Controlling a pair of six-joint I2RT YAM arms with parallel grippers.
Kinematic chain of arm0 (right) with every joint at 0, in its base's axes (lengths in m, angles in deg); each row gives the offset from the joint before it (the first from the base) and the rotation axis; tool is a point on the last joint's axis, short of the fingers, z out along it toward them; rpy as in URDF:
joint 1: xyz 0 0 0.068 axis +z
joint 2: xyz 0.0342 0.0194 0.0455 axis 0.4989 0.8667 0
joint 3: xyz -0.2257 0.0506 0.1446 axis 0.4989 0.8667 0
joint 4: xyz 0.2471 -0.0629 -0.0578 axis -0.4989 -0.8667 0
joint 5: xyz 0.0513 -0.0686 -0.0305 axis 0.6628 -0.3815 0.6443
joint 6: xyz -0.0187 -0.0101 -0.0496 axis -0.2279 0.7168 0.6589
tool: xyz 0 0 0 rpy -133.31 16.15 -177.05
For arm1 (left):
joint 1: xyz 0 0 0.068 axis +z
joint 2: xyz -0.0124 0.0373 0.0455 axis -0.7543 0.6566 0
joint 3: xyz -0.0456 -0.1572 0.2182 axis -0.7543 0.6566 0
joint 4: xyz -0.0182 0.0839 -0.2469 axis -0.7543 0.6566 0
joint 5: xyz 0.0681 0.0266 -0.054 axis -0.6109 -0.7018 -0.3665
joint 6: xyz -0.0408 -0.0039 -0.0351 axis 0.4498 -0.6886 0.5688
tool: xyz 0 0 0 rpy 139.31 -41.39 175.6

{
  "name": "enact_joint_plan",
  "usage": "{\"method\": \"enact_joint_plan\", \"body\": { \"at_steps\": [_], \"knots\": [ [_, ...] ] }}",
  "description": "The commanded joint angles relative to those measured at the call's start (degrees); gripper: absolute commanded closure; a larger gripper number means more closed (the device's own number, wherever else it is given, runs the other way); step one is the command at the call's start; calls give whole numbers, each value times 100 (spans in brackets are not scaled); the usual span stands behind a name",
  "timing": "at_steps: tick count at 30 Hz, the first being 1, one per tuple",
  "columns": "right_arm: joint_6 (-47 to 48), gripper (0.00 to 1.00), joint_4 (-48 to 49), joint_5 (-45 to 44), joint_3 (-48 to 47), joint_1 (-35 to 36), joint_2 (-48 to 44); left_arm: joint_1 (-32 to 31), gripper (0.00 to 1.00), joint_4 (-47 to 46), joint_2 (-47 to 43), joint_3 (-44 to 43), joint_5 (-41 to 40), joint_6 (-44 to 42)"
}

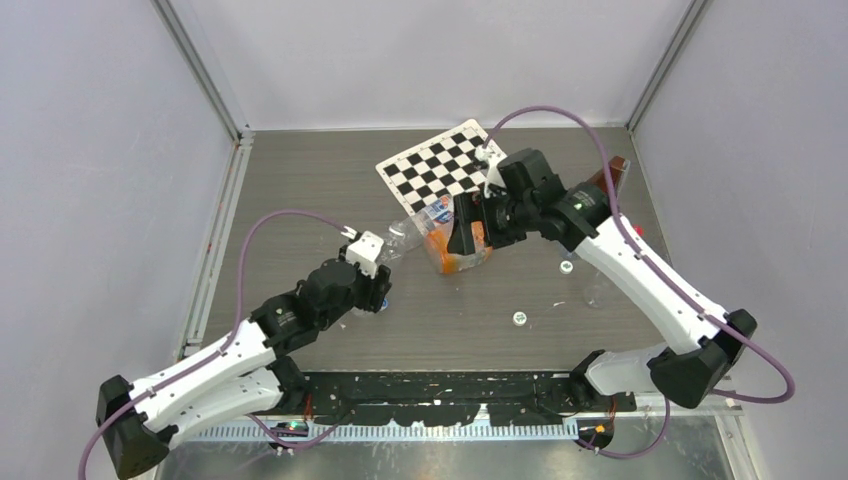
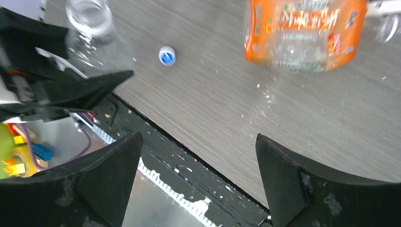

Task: Screw on the bottle caps

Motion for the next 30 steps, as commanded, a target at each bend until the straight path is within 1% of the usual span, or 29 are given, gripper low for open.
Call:
{"method": "enact_joint_plan", "body": {
  "at_steps": [1, 2, 3, 6, 10, 12, 15, 18, 24, 30],
  "knots": [
    [-181, 4, 660, 352, 857, 8, 16, 93, 100, 834, 175, -156, -394, 1252],
    [-214, 4, 881, 382, 1163, 15, 27, 150, 100, 869, 178, -122, -420, 1413],
    [-224, 4, 944, 325, 1267, 81, 75, 243, 100, 893, 183, -69, -395, 1527],
    [-256, 4, 1144, -133, 1605, 321, 159, 660, 100, 791, 226, 195, 51, 1837],
    [-393, 5, 1563, -247, 1910, 422, 148, 907, 100, 300, 302, 540, 206, 2174],
    [-478, 6, 1673, -219, 1984, 447, 195, 1095, 100, 12, 451, 609, 385, 2263],
    [-593, 8, 1753, -249, 2056, 507, 267, 1379, 100, -256, 954, 529, 825, 2318],
    [-660, 8, 1795, -355, 2144, 561, 285, 1398, 100, -421, 1514, 352, 930, 2301],
    [-706, 9, 1871, -384, 2271, 645, 260, 1413, 100, -982, 2304, 247, 1241, 2503],
    [-536, 9, 2027, -561, 2327, 785, 389, 1417, 100, -1415, 2774, 291, 1524, 2915]
  ]
}}
